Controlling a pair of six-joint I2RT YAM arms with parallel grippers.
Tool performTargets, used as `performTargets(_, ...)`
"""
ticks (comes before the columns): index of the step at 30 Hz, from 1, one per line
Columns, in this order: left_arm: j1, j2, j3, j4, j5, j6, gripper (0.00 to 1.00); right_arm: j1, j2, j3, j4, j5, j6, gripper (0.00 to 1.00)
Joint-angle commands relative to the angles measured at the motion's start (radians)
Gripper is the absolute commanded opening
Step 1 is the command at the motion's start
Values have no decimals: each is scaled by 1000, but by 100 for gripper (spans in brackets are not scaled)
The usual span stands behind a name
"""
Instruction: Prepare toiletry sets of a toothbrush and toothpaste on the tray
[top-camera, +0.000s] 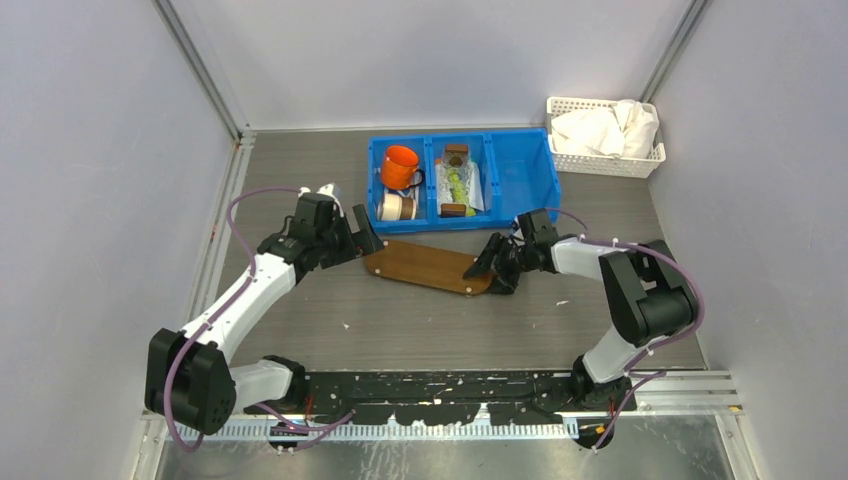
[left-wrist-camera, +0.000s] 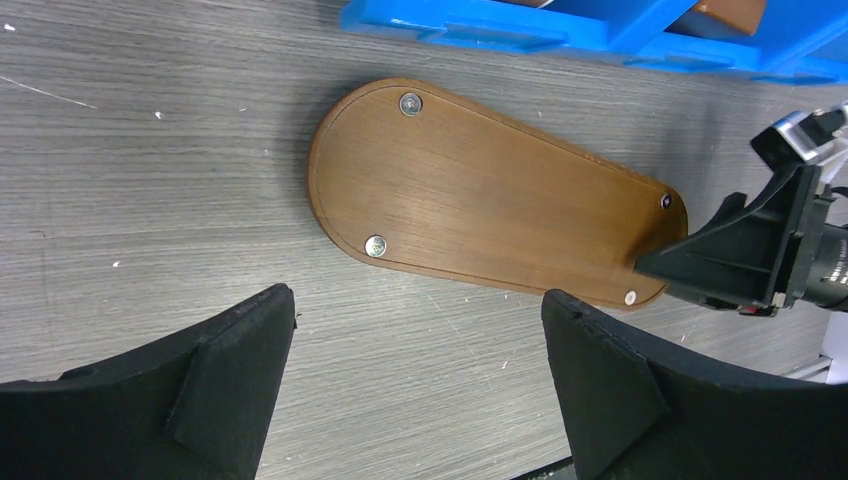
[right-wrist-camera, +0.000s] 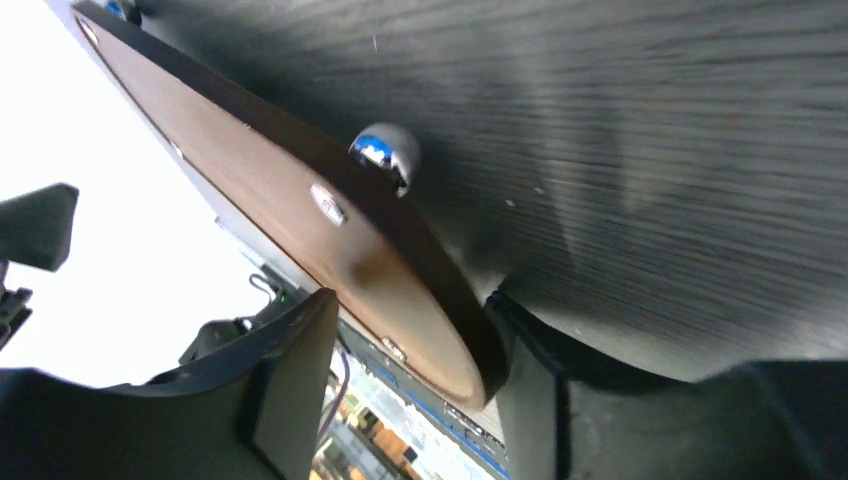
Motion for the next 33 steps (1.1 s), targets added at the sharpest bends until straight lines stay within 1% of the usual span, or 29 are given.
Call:
performTargets(1, 0, -15, -2, 48, 5, 2, 94, -25, 27, -36, -261, 544, -27, 72)
performTargets(2, 1, -13, -3, 49, 5, 2, 94, -25, 15, -33, -273, 549, -32, 83)
performTargets(3, 1, -12, -4, 50, 4, 2, 94, -24, -1, -30, -287, 551, -38, 89)
performTargets(5, 1, -9, -7, 52, 1, 3, 94, -24, -47, -25, -327, 572, -49, 95)
performTargets(7, 0, -7, -7, 52, -7, 8, 94, -25, -122, -17, -381, 596, -59, 97)
performTargets(10, 1, 8, -3, 51, -40, 23, 94, -22, -267, 20, -510, 656, -94, 99)
performTargets(12, 1, 31, -2, 60, -67, 30, 93, -15, -342, 65, -584, 689, -128, 97)
performTargets(13, 3, 50, 0, 69, -78, 33, 91, -8, -367, 87, -614, 697, -139, 94)
performTargets(14, 6, 72, 4, 75, -91, 37, 87, 3, -387, 112, -642, 710, -146, 89)
performTargets(16, 12, 128, 24, 82, -109, 51, 70, 40, -399, 155, -675, 741, -155, 80)
performTargets(17, 15, 157, 39, 77, -146, 57, 65, 66, -397, 176, -689, 766, -155, 79)
performTargets(20, 19, 244, 95, 48, -200, 71, 62, 157, -363, 237, -709, 840, -153, 78)
performTargets(24, 19, 320, 134, 44, -229, 81, 62, 270, -262, 327, -723, 921, -146, 77)
performTargets(28, 19, 395, 157, 61, -239, 91, 60, 306, -170, 360, -698, 951, -141, 67)
performTargets(31, 18, 437, 165, 76, -210, 91, 55, 309, -109, 361, -657, 972, -146, 65)
performTargets(33, 13, 433, 147, 99, -187, 85, 53, 310, -80, 365, -650, 1005, -146, 66)
